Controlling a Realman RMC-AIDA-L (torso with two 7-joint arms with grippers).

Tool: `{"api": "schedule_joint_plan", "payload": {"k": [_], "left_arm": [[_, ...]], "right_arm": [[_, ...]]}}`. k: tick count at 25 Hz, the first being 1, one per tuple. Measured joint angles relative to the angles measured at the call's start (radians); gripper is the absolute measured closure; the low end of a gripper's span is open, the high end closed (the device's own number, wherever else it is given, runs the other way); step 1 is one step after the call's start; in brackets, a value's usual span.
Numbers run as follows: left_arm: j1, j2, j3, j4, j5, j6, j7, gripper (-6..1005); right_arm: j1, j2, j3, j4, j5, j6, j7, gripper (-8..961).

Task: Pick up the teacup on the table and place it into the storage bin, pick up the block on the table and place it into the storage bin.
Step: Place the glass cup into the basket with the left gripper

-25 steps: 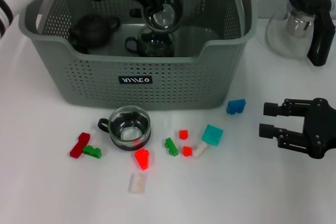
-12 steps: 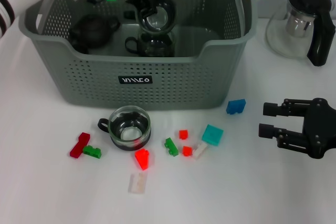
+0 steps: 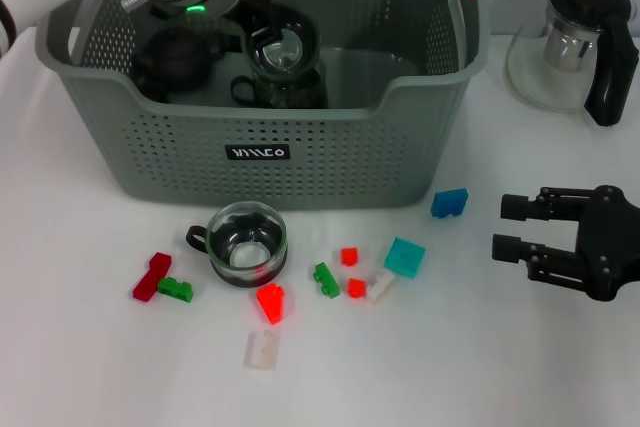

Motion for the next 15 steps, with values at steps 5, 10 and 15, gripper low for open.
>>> {"api": "schedule_joint_plan", "payload": {"k": [5,10,15], "left_arm": [[0.003,0.002,0.018,0.003,0.000,0.013,0.002,823],[0.022,0.003,0.027,0.028,0.000,0.015,0.004,816],[0.047,0.001,0.021,0.083,0.000,0.043,0.004,692]], "right_arm": [[-0.002,0.000,0.000,0.000,0.000,0.000,0.000,420],[-0.007,-0.001,0.001,0.000,0.000,-0.002,0.000,420],[-0.007,-0.002,0.002,0.004,0.000,-0.001,0.000,420]]}}
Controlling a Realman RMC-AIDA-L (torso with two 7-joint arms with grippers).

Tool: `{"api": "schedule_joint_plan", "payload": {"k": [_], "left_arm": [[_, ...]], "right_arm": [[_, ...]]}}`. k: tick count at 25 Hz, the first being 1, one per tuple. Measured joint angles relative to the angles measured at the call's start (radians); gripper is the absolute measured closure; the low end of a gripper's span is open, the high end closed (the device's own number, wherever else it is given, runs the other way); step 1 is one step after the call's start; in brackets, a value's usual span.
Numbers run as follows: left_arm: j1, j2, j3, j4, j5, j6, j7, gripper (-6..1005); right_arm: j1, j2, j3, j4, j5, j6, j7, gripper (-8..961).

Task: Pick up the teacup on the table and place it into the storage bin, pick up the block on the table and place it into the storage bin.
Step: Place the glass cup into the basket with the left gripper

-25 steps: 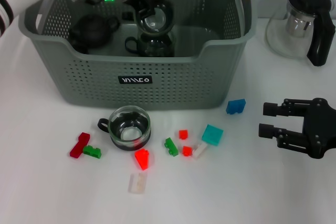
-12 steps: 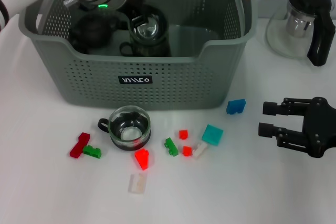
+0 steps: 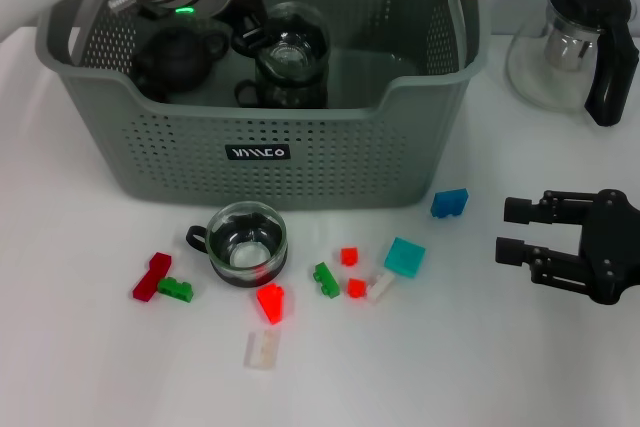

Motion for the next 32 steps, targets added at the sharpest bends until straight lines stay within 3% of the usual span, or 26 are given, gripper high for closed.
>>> {"api": "schedule_joint_plan", "payload": {"k": [8,20,32], "left_arm": [[0.013,0.001,-0.004,0.022,0.000,0.031,0.002,537],[0.033,0.001,-0.010,0.079,0.000,0.100,0.009,537],[0.040,-0.017,-0.009,0.111,-0.001,0.076,0.008,539]], "right_arm": [[0.009,-0.007,0.000,0.005,0.000,0.001,0.000,420],[0.007,-0.007,0.000,0.005,0.000,0.002,0.002,420],[0.011,-0.008,0.000,0.019,0.000,0.006,0.001,420]]}}
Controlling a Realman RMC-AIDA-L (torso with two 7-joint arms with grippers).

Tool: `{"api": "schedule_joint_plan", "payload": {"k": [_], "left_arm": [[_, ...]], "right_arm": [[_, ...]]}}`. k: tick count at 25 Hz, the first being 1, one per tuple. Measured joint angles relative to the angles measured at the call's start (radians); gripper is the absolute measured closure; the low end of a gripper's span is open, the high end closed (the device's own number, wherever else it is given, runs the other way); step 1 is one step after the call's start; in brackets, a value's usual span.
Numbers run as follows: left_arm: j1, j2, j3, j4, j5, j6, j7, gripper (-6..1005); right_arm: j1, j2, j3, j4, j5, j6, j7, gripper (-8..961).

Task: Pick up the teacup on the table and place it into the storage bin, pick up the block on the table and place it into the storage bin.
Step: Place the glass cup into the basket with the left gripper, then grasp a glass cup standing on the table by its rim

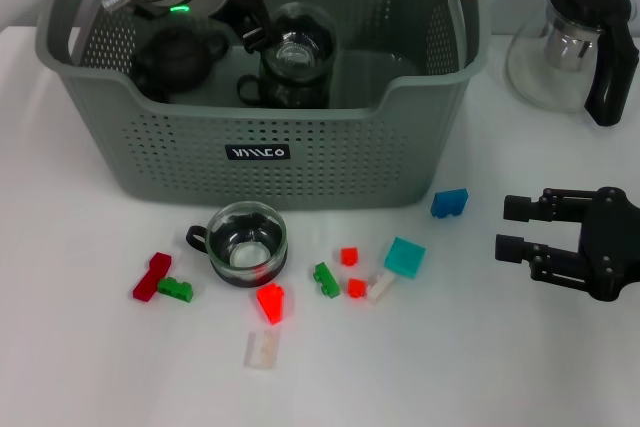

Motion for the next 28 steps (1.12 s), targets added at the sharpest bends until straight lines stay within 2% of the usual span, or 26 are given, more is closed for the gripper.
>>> {"api": "schedule_joint_plan", "payload": {"k": [11,14,16,21,23,25,26,27,28], "left_arm": [[0.033,-0.021,-0.007,0.070,-0.001,-0.012,-0.001,538],[0.053,-0.030,-0.045,0.110,-0.019,-0.006,0.000,538],[0.089,-0.037,-0.082,0.172,-0.073,-0.002,0.005,538],[0.202,-0.036,-0.175,0.304,-0.363,0.048,0.013,538],[0.258,-0.038,-0.245,0.334,-0.549,0.097,0.045,538],[0.308,-0.039,-0.335,0.330,-0.761,0.193,0.117,538],[0.337,-0.034,-0.458,0.268,-0.983,0.362,0.218,538],[0.337,-0.034,-0.458,0.268,-0.983,0.362,0.218,538],[0.342,-0.027,-0.524,0.212,-1.074,0.465,0.261,538]], "right_arm": [[-0.001,0.000,0.000,0.000,0.000,0.000,-0.001,421],[-0.002,0.000,0.000,0.000,0.000,0.000,-0.001,421],[-0.003,0.000,0.000,0.000,0.000,0.000,-0.001,421],[-0.002,0.000,0.000,0.000,0.000,0.001,-0.001,421],[-0.001,0.000,0.000,0.000,0.000,0.001,-0.001,421],[-0.001,0.000,0.000,0.000,0.000,0.001,0.000,421],[0.000,0.000,0.000,0.000,0.000,0.001,0.000,421],[0.000,0.000,0.000,0.000,0.000,0.001,0.000,421],[0.001,0.000,0.000,0.000,0.000,0.001,0.000,421]]}}
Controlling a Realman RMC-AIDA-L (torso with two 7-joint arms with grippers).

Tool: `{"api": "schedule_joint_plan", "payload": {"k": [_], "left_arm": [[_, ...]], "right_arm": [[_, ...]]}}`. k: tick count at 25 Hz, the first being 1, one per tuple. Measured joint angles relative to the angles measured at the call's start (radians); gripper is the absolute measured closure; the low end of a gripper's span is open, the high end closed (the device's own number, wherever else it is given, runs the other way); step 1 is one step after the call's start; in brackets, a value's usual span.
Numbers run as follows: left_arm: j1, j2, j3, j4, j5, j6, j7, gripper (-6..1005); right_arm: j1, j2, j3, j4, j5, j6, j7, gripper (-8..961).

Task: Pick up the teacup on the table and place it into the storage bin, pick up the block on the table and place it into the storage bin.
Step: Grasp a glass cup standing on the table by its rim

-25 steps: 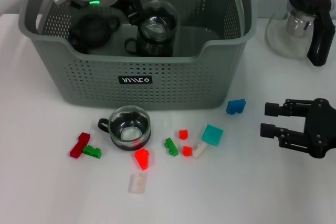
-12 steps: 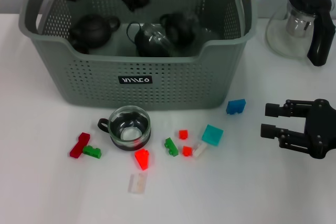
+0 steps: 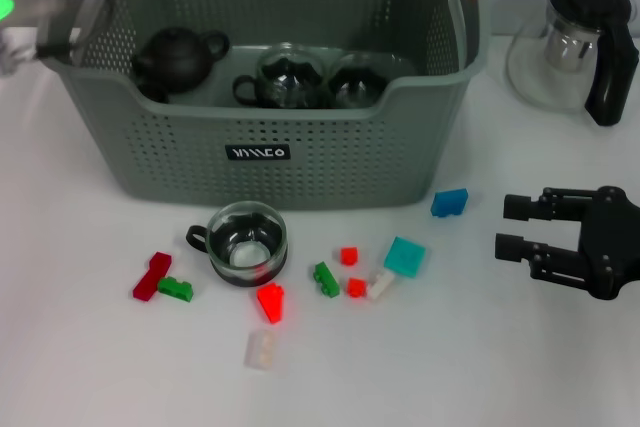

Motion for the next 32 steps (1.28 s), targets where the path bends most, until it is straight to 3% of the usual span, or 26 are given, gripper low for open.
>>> {"api": "schedule_joint_plan", "payload": {"k": [2,3,6,9,12,16,25,32], "left_arm": [[-0.002,0.020,-0.117,-0.114,-0.116,0.195,0.071,538],[-0.010,0.044,-0.245,-0.245,-0.171,0.379,0.150,537],[0.004,0.052,-0.323,-0.309,-0.144,0.477,0.226,537],[0.054,0.040,-0.361,-0.312,0.013,0.534,0.336,537],[0.100,0.020,-0.359,-0.279,0.235,0.537,0.405,537],[0.100,0.011,-0.319,-0.259,0.449,0.522,0.448,541],[0.064,-0.006,-0.121,-0.254,0.532,0.369,0.474,547],[-0.003,-0.008,0.005,-0.225,0.596,0.281,0.441,548]], "right_arm": [[0.001,0.000,0.000,0.000,0.000,0.000,0.000,421],[0.002,0.000,0.000,0.000,0.000,0.000,0.000,421],[0.002,0.000,0.000,0.000,0.000,0.000,0.000,421],[0.004,0.000,-0.002,0.000,0.000,0.000,0.001,421],[0.006,0.000,-0.002,0.000,0.000,-0.005,0.003,421],[0.008,-0.001,-0.005,0.000,0.000,-0.002,0.019,421],[0.010,-0.003,-0.001,0.001,-0.012,0.002,0.034,421],[0.013,-0.003,-0.006,0.002,-0.014,0.004,0.050,421]]}}
